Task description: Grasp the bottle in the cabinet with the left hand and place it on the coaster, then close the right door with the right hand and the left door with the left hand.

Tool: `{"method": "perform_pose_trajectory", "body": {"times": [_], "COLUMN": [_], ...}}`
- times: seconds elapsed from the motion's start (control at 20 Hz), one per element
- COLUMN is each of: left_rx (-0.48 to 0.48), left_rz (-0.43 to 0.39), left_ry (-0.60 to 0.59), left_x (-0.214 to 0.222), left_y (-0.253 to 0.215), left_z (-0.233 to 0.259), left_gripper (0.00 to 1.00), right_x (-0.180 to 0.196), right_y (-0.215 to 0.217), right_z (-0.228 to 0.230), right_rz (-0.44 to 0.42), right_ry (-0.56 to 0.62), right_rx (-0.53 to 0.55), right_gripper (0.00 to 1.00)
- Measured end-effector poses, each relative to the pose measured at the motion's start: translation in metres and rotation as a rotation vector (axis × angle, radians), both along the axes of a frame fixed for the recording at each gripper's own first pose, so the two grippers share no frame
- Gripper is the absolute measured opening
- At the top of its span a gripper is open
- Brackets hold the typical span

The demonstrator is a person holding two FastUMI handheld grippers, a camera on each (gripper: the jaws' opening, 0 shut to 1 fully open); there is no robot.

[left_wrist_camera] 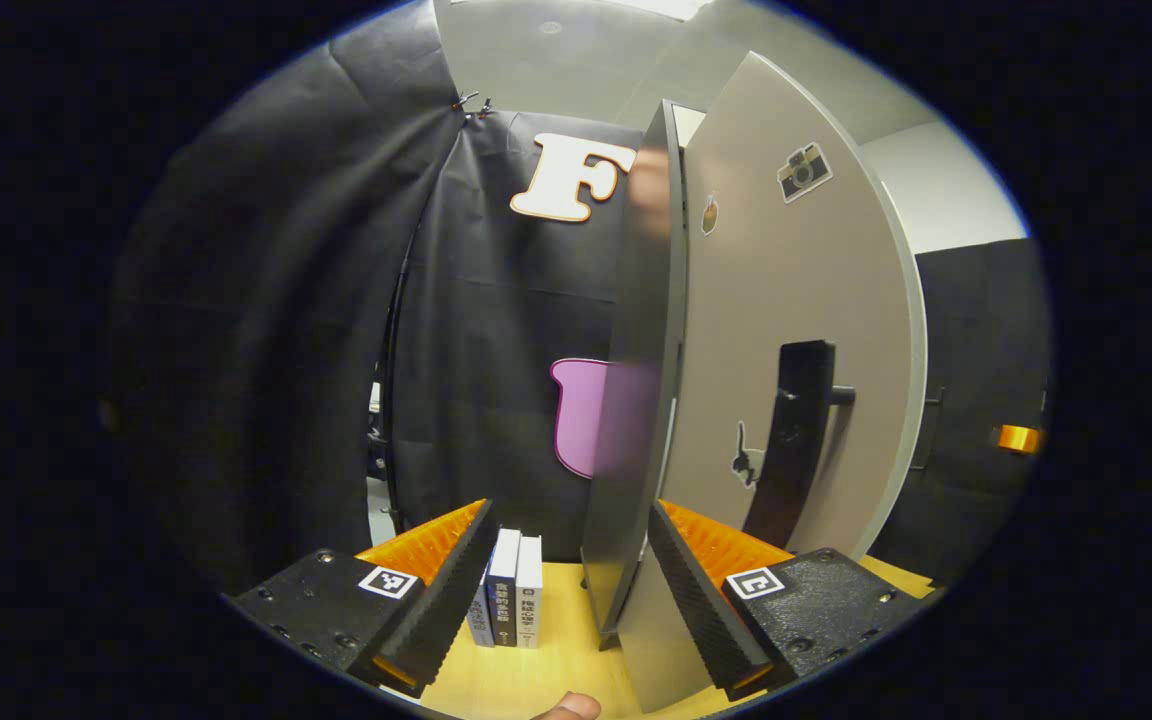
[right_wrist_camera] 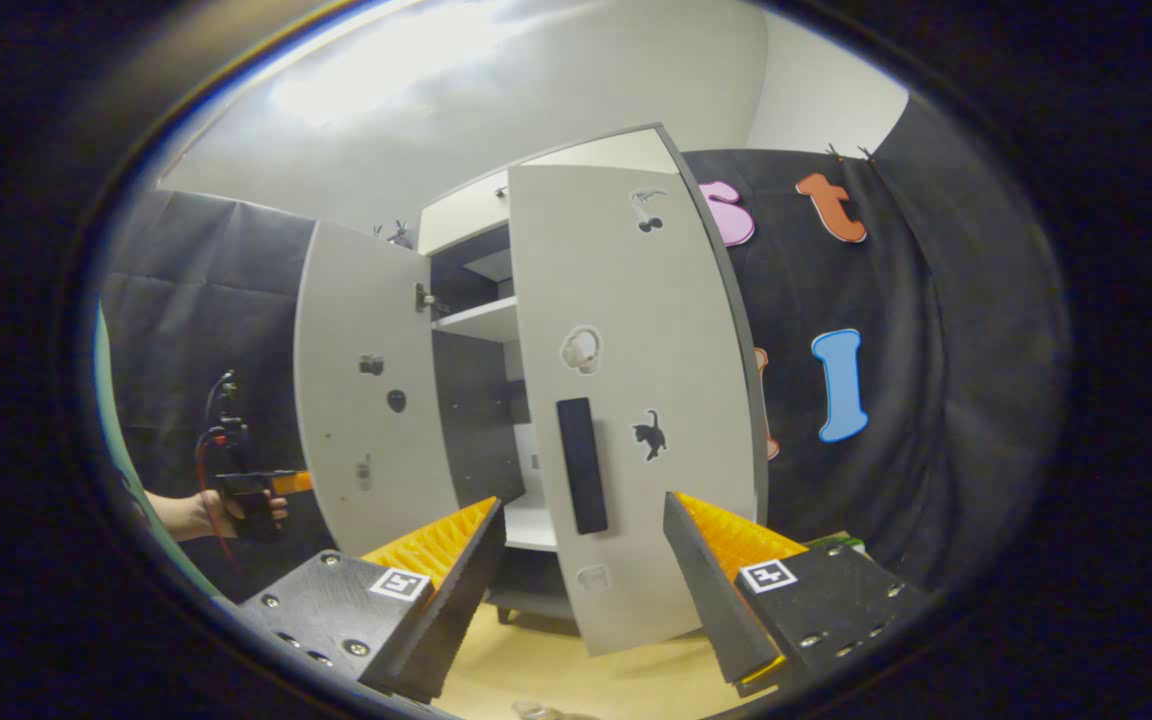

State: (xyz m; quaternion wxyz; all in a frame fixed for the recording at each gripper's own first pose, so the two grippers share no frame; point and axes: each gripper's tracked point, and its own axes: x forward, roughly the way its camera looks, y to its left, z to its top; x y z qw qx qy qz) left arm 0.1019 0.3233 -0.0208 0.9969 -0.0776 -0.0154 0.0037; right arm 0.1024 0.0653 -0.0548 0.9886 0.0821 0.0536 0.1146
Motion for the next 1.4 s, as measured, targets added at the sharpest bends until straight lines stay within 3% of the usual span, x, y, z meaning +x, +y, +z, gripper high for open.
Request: {"method": "perform_pose_trajectory", "body": {"times": [0.25, 0.3, 0.35, 0.55, 0.6, 0.65, 0.9, 0.95, 1.0, 1.25, 1.4], "left_rx": [-0.044, -0.057, -0.062, 0.032, 0.064, 0.097, 0.115, 0.112, 0.112, 0.096, 0.08], "left_rz": [0.08, 0.097, 0.109, 0.156, 0.171, 0.18, 0.21, 0.208, 0.208, 0.209, 0.205], "left_ry": [0.042, 0.059, 0.065, 0.059, 0.071, 0.078, 0.07, 0.072, 0.078, 0.072, 0.136], "left_x": [-0.006, -0.008, -0.008, -0.011, -0.011, -0.012, -0.012, -0.011, -0.012, -0.009, -0.008], "left_y": [-0.003, -0.004, -0.005, -0.013, -0.016, -0.019, -0.033, -0.036, -0.04, -0.061, -0.063], "left_z": [-0.004, -0.006, -0.004, 0.003, 0.004, 0.006, 0.007, 0.008, 0.007, 0.007, -0.008], "left_gripper": [0.96, 1.0, 0.95, 0.94, 0.88, 0.94, 0.94, 0.89, 0.94, 0.94, 0.94], "right_x": [-0.133, -0.156, -0.177, -0.237, -0.245, -0.252, -0.252, -0.248, -0.242, -0.208, -0.179], "right_y": [0.01, 0.011, 0.01, 0.007, 0.002, -0.003, -0.025, -0.029, -0.031, -0.031, -0.046], "right_z": [0.014, 0.017, 0.021, 0.04, 0.044, 0.047, 0.048, 0.051, 0.052, 0.03, 0.012], "right_rz": [-0.036, -0.047, -0.064, -0.095, -0.109, -0.118, -0.17, -0.18, -0.189, -0.176, -0.24], "right_ry": [-0.015, -0.023, -0.027, -0.077, -0.093, -0.098, -0.083, -0.09, -0.093, -0.026, 0.043], "right_rx": [-0.031, -0.024, -0.011, 0.027, 0.035, 0.046, 0.073, 0.063, 0.054, -0.086, -0.178], "right_gripper": [0.97, 0.97, 0.97, 0.97, 0.97, 0.97, 0.97, 0.97, 0.97, 0.97, 0.97]}}
